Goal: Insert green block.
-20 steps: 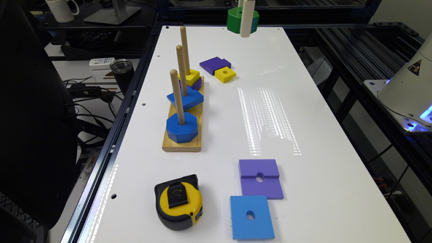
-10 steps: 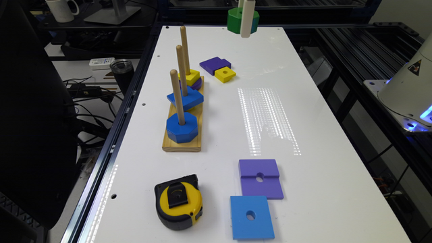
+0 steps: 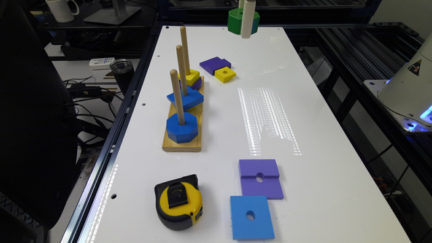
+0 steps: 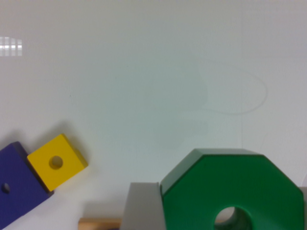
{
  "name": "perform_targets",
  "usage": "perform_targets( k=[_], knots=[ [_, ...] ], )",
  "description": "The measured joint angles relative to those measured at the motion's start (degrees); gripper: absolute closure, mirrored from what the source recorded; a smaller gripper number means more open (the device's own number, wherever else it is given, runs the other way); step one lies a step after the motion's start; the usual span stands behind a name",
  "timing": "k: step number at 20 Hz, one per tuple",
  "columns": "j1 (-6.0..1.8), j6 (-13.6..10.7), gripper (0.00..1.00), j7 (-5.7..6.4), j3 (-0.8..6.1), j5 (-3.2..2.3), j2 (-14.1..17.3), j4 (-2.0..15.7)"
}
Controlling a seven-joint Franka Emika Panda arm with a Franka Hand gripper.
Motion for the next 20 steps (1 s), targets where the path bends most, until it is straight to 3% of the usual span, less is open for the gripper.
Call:
perform_targets(
  k=[5, 9, 14, 20],
  knots=[
    [0.03, 0.23, 1.0, 0.15, 0.31, 0.0, 0.0, 0.0],
    [0.04, 0.83, 1.0, 0.67, 0.95, 0.03, 0.16, 0.02],
    [0.05, 1.75, 1.0, 1.58, 2.08, 0.1, 0.98, 0.57],
    [0.05, 2.11, 1.0, 3.16, 3.71, 0.11, 3.56, 3.28]
  ],
)
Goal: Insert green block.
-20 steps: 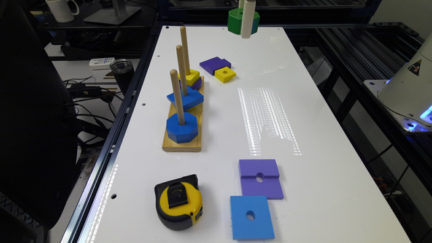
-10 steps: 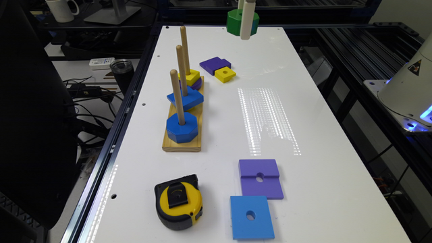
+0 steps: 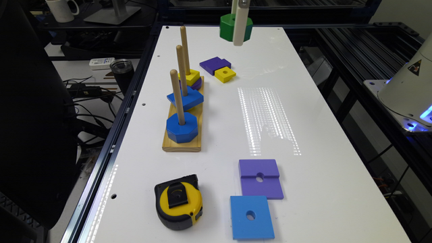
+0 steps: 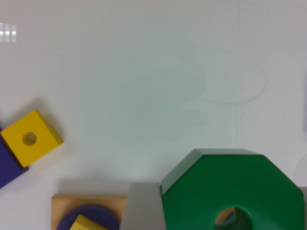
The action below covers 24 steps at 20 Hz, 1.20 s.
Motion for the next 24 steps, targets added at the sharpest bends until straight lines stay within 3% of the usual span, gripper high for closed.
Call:
perform_targets(
  k=[15, 24],
  knots=[
    [0.04, -0.01, 1.0, 4.04, 4.09, -0.16, 8.68, 9.46],
    [0.09, -0.15, 1.0, 6.23, 5.9, -1.01, 12.88, 14.24]
  ],
)
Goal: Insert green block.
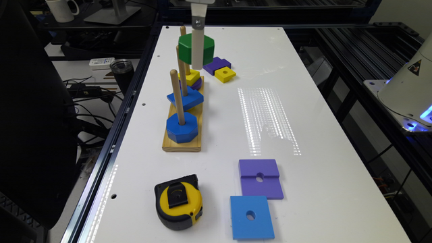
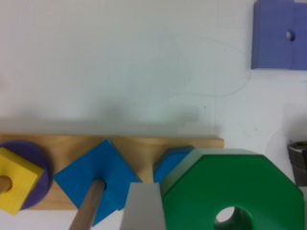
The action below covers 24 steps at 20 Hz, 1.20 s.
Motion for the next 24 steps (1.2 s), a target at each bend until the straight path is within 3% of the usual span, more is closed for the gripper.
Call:
perform_targets(
  k=[8, 24],
  knots=[
    [0.23, -0.08, 1.0, 0.68, 0.55, -0.17, 1.76, 2.11],
    [0.24, -0.07, 1.0, 0.86, 0.86, -0.18, 2.2, 2.69]
  ],
)
